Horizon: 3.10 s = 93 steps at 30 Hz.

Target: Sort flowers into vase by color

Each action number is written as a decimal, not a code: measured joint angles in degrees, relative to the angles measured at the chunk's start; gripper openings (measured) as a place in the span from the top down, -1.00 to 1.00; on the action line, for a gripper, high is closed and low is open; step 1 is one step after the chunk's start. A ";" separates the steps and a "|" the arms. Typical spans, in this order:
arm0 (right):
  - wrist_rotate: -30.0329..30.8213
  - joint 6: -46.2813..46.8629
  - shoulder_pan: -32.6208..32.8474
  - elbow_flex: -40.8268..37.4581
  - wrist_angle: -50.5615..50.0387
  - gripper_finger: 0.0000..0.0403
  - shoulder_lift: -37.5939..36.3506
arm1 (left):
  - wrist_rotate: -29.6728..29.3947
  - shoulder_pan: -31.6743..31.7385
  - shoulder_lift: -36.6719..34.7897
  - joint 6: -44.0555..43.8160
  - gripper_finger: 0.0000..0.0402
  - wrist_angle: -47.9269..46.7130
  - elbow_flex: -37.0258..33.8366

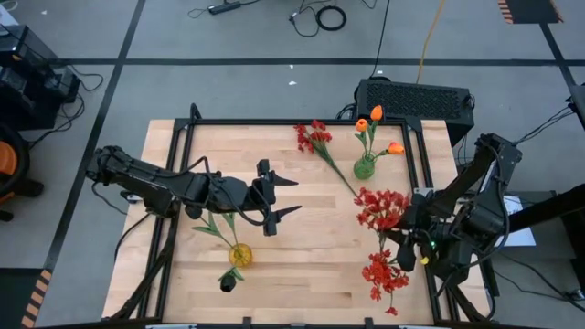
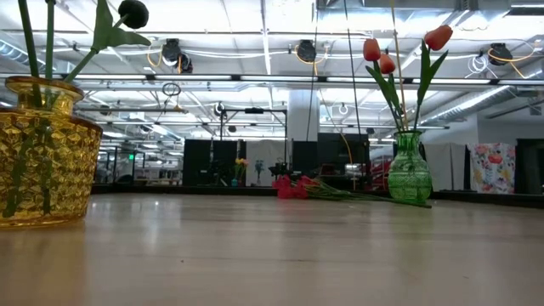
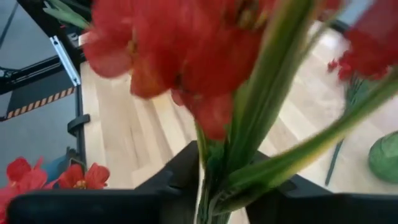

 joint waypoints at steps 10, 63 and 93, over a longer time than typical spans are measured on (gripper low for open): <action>-5.39 1.72 0.00 0.00 0.07 -0.03 -1.08 | 0.00 0.00 0.00 -0.02 -0.43 0.02 0.02; -17.01 -6.09 6.29 0.00 -0.06 0.95 -9.95 | 7.82 3.98 6.32 -1.42 -0.43 7.50 0.04; 0.26 7.61 17.08 -1.84 -1.73 0.26 -3.53 | 13.25 6.16 13.35 -4.09 -0.43 15.32 1.29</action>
